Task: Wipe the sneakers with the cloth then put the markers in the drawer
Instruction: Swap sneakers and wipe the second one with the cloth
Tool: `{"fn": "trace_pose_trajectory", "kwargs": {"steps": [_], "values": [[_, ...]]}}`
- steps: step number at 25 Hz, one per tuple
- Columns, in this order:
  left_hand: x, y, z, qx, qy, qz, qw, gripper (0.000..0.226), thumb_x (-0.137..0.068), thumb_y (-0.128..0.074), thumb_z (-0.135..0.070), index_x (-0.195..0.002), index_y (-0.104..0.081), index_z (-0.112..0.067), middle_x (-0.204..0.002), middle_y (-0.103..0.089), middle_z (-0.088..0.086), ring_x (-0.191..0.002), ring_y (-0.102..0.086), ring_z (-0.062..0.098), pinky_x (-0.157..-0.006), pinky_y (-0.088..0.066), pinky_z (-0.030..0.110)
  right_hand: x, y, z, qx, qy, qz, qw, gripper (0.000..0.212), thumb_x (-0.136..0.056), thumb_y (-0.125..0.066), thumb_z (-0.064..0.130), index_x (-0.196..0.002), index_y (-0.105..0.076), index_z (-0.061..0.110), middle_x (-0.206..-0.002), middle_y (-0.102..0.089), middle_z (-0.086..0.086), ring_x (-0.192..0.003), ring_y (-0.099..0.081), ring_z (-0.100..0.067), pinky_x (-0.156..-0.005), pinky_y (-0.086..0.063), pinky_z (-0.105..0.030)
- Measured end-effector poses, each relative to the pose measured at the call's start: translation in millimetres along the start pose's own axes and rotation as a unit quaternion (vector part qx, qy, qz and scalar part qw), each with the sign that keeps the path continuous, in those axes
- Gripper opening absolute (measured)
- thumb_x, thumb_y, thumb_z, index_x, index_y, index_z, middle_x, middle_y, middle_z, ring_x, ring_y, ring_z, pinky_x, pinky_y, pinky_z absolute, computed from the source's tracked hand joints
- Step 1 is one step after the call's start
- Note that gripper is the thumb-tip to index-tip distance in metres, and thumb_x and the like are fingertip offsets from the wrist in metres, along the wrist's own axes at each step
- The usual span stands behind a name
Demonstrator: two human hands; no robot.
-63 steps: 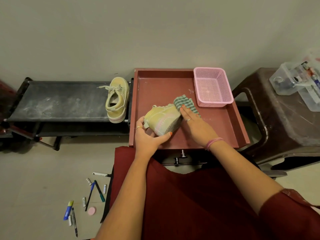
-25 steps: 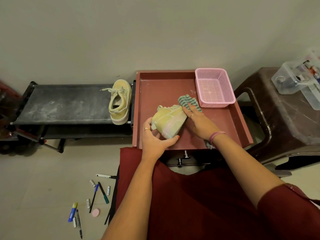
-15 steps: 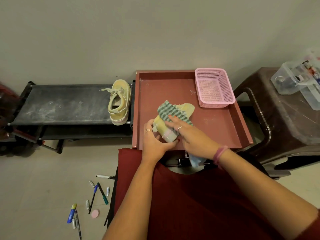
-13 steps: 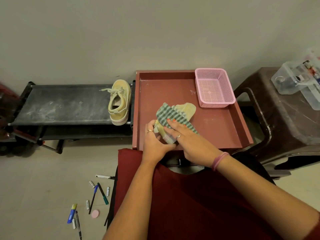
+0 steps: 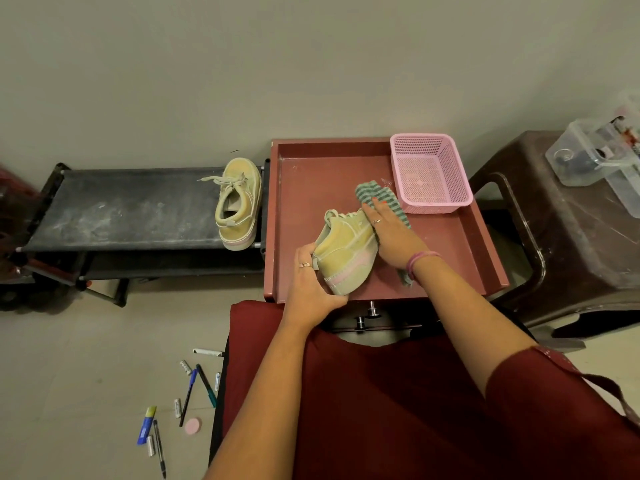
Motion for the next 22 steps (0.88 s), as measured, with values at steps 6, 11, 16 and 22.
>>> {"fn": "trace_pose_trajectory", "kwargs": {"steps": [6,11,16,22], "values": [[4,-11,-8,-0.098,-0.052,0.040,0.993,0.085,-0.055,-0.085,-0.007,-0.124,-0.036,-0.015,-0.117,-0.034,-0.006,-0.101,-0.044,0.008,-0.078,-0.039,0.012,-13,-2,-18,-0.082,-0.056,0.009,0.995,0.080,-0.079,-0.043,-0.013,-0.150,-0.017,0.014,-0.159,-0.004,-0.010,-0.147,-0.002,-0.026,-0.120,-0.006,-0.038],[11,-29,-4,-0.236,-0.131,0.055,0.961,0.086,-0.054,-0.086,-0.011,-0.126,-0.039,-0.003,-0.123,-0.037,0.010,-0.103,-0.050,0.020,-0.080,-0.050,0.024,10,-2,-15,-0.176,-0.063,-0.031,0.982,0.079,-0.079,-0.035,-0.018,-0.149,-0.022,0.016,-0.159,-0.005,-0.005,-0.147,0.001,-0.021,-0.120,-0.003,-0.036],[15,-32,-11,-0.317,-0.183,0.036,0.930,0.085,-0.047,-0.081,0.004,-0.117,-0.035,-0.012,-0.117,-0.033,0.006,-0.099,-0.050,0.026,-0.086,-0.054,0.041,37,-15,-6,-0.211,-0.042,-0.025,0.976,0.080,-0.080,-0.033,-0.019,-0.150,-0.022,0.018,-0.159,-0.005,0.001,-0.146,-0.002,-0.013,-0.113,-0.003,-0.020],[28,-63,-14,-0.260,-0.196,0.170,0.930,0.079,-0.067,-0.081,-0.022,-0.130,-0.033,-0.014,-0.130,-0.020,-0.002,-0.125,-0.030,0.020,-0.105,-0.038,0.030,51,-23,-31,-0.218,-0.068,0.006,0.974,0.082,-0.077,-0.032,-0.021,-0.149,-0.020,0.016,-0.158,-0.011,-0.003,-0.146,-0.008,-0.014,-0.113,-0.005,-0.017]]}}
Point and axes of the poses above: each hand's wrist, its own x-axis away from the middle knuckle, its own y-axis out of the back of the hand, z = x × y, the point moved 10 cm from there along -x, towards the middle knuckle
